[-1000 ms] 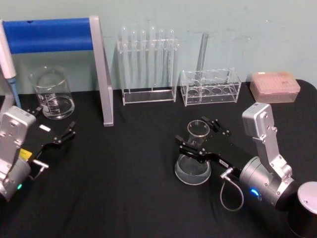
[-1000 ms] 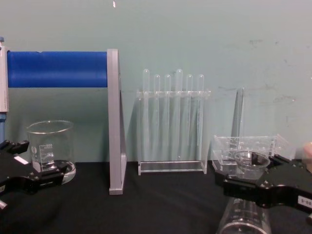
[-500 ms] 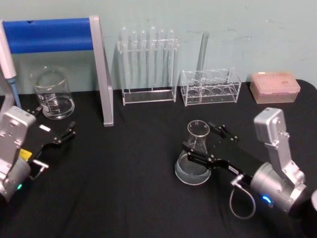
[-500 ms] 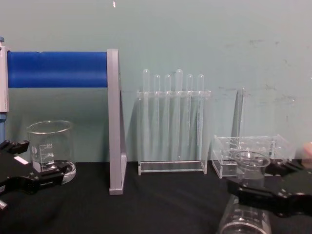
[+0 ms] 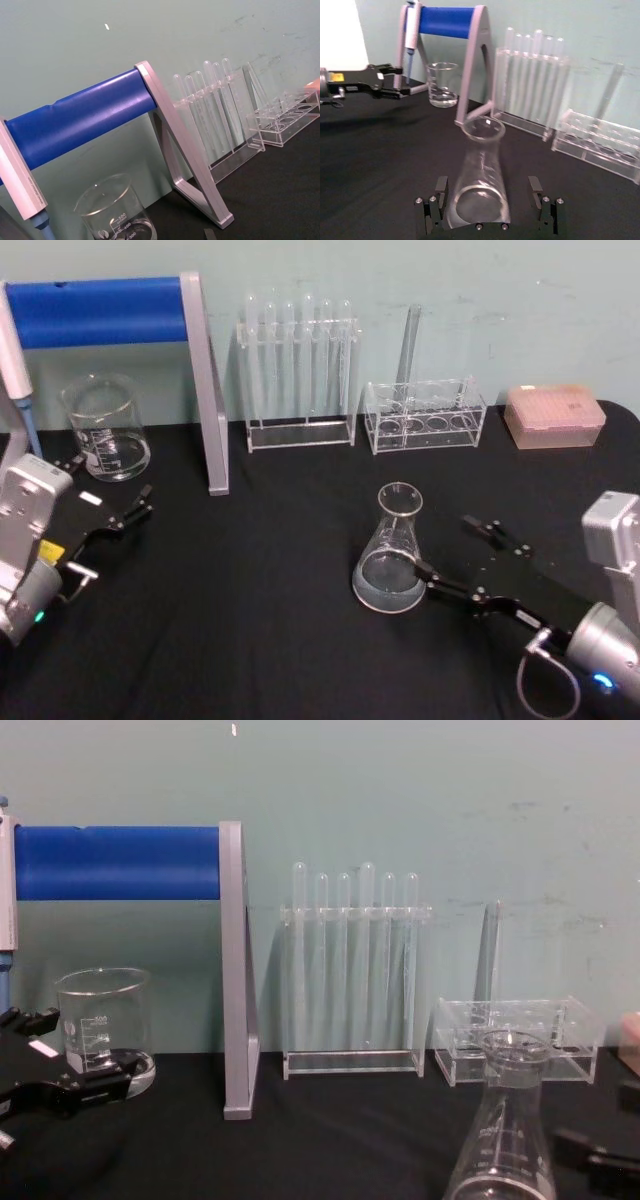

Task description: Grasp the erlenmeyer flask with one hand, shake it three times, then place it back.

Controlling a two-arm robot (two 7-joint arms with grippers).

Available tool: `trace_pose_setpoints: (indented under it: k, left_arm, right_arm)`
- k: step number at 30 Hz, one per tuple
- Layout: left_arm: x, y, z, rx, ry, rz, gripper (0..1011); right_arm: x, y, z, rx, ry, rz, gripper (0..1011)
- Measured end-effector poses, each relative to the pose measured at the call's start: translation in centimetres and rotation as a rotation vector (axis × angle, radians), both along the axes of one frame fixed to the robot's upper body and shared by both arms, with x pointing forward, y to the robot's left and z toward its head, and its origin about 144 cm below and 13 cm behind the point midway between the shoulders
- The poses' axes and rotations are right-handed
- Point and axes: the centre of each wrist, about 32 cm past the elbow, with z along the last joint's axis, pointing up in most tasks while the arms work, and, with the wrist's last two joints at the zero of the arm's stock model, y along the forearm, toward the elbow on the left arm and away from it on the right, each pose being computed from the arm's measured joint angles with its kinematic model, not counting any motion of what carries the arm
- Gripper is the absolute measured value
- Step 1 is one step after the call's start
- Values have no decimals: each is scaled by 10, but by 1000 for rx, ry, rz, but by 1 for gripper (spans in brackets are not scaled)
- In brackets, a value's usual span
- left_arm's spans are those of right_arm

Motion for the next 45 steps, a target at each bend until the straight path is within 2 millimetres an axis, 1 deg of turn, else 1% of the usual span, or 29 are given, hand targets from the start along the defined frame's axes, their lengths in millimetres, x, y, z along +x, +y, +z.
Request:
trace_pose_setpoints:
  k: [6,10,14,16,22,29,35,45]
  left_arm:
    - [0,0,0,0,0,0,1001]
    - [0,0,0,0,0,0,1001]
    - [0,0,0,0,0,0,1001]
    - [0,0,0,0,0,0,1001]
    - [0,0,0,0,0,0,1001]
    - [0,0,0,0,0,0,1001]
    - [0,0,0,0,0,0,1001]
    - [0,0,0,0,0,0,1001]
  right_arm:
    - [-2,-14,2,-9,-10,-64,1000]
    - [3,-21,3,-12,-30,-134,1000]
    - [15,-23,3,-30,-67,-212,1000]
    - [20,-23,3,-41,-83,-239,1000]
    - [45,-15,2,-117,-160,-331,1000]
    - [63,-6,-2,-169,-204,-359,1000]
    - [71,-3,-5,-193,-221,-365,1000]
    - [71,-3,-5,-194,-221,-364,1000]
